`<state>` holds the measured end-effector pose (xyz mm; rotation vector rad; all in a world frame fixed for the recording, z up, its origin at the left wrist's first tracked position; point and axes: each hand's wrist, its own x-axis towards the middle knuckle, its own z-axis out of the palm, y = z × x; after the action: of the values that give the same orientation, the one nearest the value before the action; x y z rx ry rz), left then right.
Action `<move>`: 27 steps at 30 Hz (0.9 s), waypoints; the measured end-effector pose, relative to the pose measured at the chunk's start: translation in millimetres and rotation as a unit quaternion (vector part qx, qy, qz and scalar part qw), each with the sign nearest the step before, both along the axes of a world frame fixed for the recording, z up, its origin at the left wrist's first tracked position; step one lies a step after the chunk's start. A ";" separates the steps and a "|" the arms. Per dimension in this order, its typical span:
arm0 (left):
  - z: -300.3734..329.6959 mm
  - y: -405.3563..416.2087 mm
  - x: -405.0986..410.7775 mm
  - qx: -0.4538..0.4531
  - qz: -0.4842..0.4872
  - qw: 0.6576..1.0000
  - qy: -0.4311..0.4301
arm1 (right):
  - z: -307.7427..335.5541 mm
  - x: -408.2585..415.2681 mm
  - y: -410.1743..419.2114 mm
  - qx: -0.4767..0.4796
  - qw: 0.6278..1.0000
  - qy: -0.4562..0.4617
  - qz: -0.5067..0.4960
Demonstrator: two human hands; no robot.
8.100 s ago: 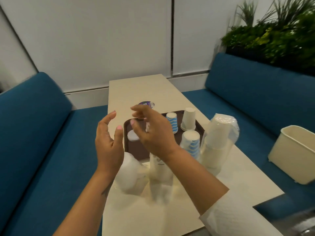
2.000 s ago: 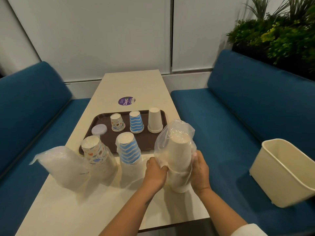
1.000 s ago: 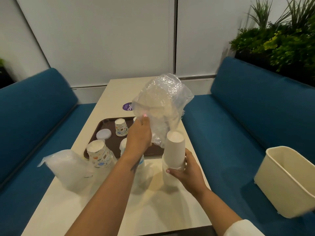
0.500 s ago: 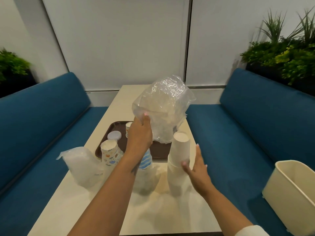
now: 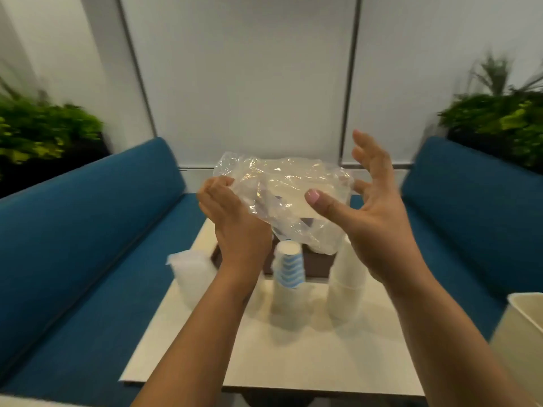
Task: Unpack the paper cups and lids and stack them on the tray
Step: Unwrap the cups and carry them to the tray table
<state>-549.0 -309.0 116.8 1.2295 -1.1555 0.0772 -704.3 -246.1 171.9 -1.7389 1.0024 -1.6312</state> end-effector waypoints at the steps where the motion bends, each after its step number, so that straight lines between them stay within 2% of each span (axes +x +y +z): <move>1: 2.3 9.9 17.6 -0.014 0.011 1.000 0.000 | 0.0 15.8 1.9 0.004 1.000 0.010 -0.003; 4: 2.0 42.8 81.5 -0.046 0.065 0.994 -0.073 | -1.1 65.9 4.7 0.027 0.998 -0.030 0.046; 7: -9.1 87.1 156.6 -0.015 0.112 0.982 -0.150 | -0.3 117.4 14.5 0.075 0.976 -0.126 0.163; 10: -30.2 143.3 232.0 0.061 0.140 0.965 -0.212 | 3.4 167.3 31.9 0.116 0.948 -0.148 0.257; 15: -67.6 247.2 329.5 0.201 0.169 0.930 -0.259 | -18.1 267.5 49.2 0.215 0.915 -0.128 0.316; 17: -76.5 286.8 351.6 0.244 0.121 0.936 -0.221 | -41.8 308.6 53.0 0.241 0.918 -0.078 0.304; 18: -83.3 304.8 358.7 0.271 0.084 0.943 -0.173 | -54.8 326.7 54.6 0.254 0.919 -0.047 0.296; 20: -106.3 334.9 366.3 0.347 0.005 0.937 -0.028 | -83.5 358.2 56.9 0.275 0.918 0.024 0.284; 21: -121.7 347.0 367.3 0.391 -0.021 0.920 0.034 | -98.8 371.5 57.7 0.280 0.917 0.062 0.277; 24: -166.1 372.1 371.0 0.495 -0.005 0.866 0.069 | -145.5 404.6 61.6 0.279 0.906 0.185 0.261; 27: -197.0 392.0 373.7 0.553 0.039 0.829 0.072 | -190.2 432.6 77.2 0.243 0.879 0.320 0.256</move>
<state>-175.4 83.0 -80.2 2.2490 -0.9997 -0.7174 -271.7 -168.9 -18.3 -1.9702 0.9892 -0.4118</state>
